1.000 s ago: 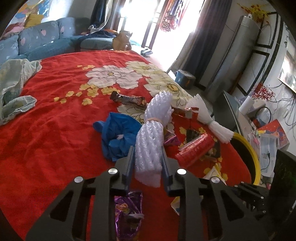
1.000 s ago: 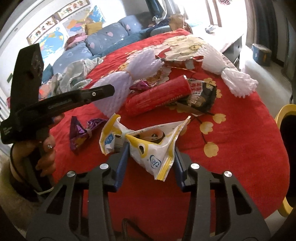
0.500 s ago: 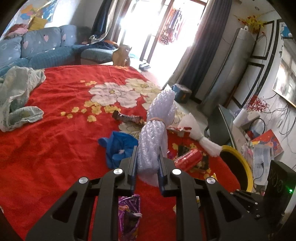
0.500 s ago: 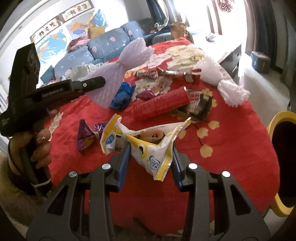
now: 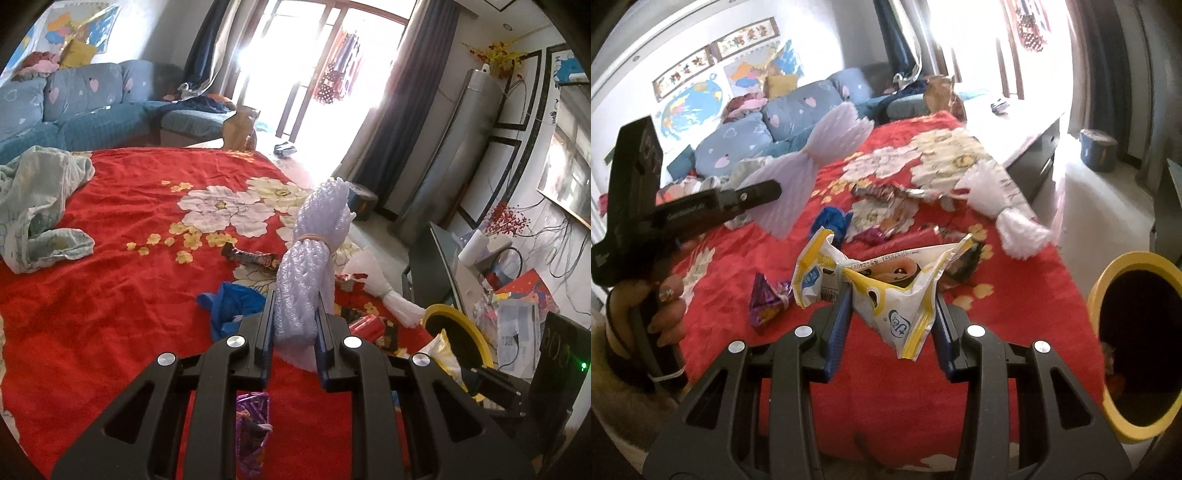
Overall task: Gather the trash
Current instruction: 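Carry wrapper over yellow bin with right tool while left carries bubble wrap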
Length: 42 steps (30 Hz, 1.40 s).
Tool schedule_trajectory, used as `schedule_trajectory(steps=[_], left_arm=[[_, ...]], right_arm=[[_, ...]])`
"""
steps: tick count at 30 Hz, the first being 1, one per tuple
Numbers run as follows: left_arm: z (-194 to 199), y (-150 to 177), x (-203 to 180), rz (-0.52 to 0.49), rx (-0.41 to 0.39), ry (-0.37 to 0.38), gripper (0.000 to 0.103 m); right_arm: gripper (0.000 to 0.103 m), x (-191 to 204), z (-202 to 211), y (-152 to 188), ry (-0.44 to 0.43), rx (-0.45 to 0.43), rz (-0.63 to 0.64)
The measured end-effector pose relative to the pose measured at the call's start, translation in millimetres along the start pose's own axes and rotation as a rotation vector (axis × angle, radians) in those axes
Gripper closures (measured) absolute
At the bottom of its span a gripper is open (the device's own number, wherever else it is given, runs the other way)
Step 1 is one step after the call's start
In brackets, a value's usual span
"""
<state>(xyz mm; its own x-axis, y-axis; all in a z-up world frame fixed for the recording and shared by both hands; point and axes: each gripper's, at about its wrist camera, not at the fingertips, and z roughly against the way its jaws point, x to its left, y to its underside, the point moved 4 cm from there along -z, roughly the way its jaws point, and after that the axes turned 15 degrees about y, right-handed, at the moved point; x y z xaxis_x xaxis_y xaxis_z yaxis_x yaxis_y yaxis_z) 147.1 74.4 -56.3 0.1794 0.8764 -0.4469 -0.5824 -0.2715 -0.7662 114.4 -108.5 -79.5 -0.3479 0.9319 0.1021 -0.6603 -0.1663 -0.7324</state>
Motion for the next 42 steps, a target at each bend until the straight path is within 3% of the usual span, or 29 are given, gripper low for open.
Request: schedule_trajectory(steps=[22,42], left_arm=[[2,0,-38,-0.071,0.007,0.059,0.085],[-12,8,-72,-0.135,0.051,0.103,0.085]], right_arm=[[0.07,-58,20,-25,0.097,-0.087,-0.127],[0.07,-103,35,-27,0.176,-0.127,-0.246]])
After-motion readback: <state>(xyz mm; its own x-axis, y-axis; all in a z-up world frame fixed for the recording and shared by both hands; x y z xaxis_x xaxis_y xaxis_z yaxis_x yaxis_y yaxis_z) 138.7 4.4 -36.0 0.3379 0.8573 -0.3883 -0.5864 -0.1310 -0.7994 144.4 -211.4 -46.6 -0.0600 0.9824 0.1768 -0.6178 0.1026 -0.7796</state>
